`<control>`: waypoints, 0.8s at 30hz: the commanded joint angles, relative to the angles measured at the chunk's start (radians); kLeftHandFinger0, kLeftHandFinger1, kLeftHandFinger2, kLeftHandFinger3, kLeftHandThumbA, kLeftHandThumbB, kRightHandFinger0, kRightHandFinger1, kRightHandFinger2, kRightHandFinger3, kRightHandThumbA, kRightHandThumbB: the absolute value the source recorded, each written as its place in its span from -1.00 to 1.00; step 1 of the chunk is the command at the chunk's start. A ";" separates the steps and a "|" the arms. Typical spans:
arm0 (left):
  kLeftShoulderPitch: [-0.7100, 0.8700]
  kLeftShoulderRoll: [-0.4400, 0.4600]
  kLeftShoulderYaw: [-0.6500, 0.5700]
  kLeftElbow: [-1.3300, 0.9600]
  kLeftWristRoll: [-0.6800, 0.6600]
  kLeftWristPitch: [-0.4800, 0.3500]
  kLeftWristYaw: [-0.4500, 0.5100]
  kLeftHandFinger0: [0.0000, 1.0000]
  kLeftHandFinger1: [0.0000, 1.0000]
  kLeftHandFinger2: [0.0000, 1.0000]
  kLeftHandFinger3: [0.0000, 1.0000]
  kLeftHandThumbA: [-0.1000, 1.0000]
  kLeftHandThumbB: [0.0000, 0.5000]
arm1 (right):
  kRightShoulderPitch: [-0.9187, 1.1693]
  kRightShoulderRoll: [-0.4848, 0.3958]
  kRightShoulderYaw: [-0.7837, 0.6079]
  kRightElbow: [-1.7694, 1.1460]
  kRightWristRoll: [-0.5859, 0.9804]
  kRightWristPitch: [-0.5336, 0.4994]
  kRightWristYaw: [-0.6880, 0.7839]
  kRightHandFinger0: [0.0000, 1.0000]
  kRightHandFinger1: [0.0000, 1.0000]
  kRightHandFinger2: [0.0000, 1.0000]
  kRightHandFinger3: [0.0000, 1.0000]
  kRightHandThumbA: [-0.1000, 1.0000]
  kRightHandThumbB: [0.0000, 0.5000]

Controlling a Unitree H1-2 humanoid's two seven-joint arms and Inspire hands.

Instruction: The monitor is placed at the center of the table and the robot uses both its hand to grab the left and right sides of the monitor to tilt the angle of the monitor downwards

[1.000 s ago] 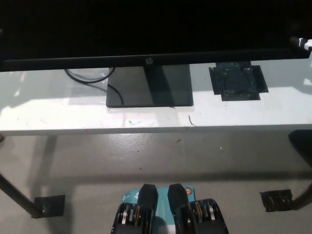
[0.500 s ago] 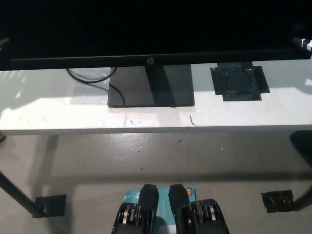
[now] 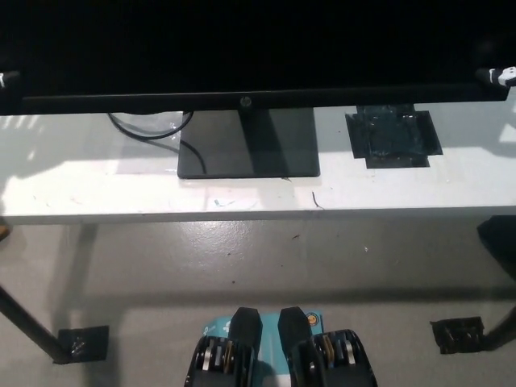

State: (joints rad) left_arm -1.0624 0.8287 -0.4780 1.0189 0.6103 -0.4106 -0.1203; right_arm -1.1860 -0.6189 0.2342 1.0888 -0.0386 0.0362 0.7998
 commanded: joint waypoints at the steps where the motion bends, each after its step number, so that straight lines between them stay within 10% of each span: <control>1: -0.151 -0.021 -0.077 0.034 0.150 -0.058 0.119 1.00 1.00 1.00 1.00 0.90 0.66 | -0.120 0.095 0.077 -0.069 -0.116 -0.156 -0.073 1.00 1.00 1.00 1.00 0.20 1.00; 12: -0.360 -0.079 -0.350 0.211 0.411 0.062 0.398 1.00 1.00 1.00 1.00 0.97 0.74 | -0.197 0.130 0.332 -0.008 -0.541 -0.362 -0.745 1.00 1.00 1.00 1.00 0.09 1.00; 24: -0.438 -0.132 -0.528 0.290 0.539 0.216 0.620 1.00 1.00 1.00 1.00 0.72 1.00 | -0.303 0.157 0.711 0.166 -0.887 -0.153 -1.318 1.00 1.00 1.00 1.00 0.40 1.00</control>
State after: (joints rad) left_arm -1.2250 0.7635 -0.8120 1.2612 0.8412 -0.3894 0.0860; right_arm -1.2201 -0.5860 0.5607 1.1536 -0.3472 -0.0686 0.3631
